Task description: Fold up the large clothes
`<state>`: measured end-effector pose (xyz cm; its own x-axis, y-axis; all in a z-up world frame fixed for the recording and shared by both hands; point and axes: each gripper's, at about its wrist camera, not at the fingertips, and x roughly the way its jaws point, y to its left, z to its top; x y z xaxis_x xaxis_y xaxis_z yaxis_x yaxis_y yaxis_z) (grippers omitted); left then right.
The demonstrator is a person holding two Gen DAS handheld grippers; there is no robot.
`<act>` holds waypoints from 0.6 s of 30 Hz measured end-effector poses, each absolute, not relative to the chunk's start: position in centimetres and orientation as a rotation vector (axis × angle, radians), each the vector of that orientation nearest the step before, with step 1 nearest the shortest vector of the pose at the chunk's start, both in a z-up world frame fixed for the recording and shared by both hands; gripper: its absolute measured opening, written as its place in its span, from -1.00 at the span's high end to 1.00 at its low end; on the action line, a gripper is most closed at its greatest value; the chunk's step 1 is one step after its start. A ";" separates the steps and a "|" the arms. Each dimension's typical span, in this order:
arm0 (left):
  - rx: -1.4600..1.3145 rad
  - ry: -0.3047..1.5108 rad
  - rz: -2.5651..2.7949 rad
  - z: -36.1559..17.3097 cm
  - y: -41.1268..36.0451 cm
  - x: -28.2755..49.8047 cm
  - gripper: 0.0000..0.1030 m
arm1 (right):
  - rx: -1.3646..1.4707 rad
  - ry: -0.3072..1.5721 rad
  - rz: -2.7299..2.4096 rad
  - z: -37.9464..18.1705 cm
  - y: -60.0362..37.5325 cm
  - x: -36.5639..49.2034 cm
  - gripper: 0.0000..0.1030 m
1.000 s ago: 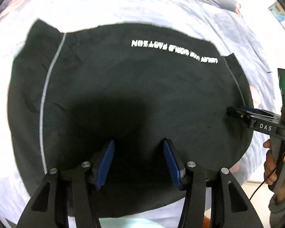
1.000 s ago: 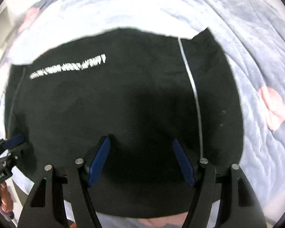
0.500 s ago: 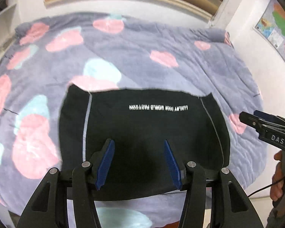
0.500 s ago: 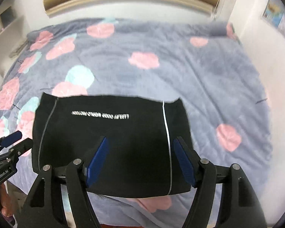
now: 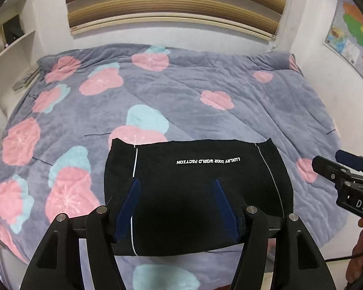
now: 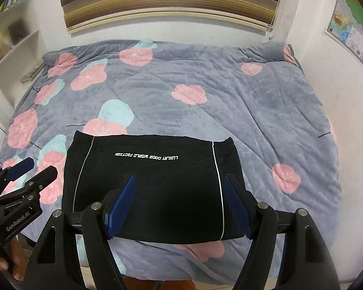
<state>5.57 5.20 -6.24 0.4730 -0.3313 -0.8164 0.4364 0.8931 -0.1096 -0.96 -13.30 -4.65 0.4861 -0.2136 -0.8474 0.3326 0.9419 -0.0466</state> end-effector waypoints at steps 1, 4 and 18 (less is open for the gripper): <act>0.124 0.969 -0.471 -6.2 5.1 5.5 -0.27 | 0.132 1.011 -0.333 -4.6 -13.4 -1.0 -0.47; 0.135 0.961 -0.475 -6.0 4.8 5.3 -0.27 | 0.141 1.003 -0.349 -4.4 -13.7 -1.2 -0.47; 0.165 0.965 -0.477 -6.0 2.8 4.2 -0.27 | 0.200 0.992 -0.411 -3.9 -15.9 -2.3 -0.47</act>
<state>4.19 2.77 -6.04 0.4756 -0.3162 -0.8208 0.4607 0.8845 -0.0738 -2.31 -15.91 -3.86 0.4788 -0.2443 -0.8433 0.4233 0.9057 -0.0221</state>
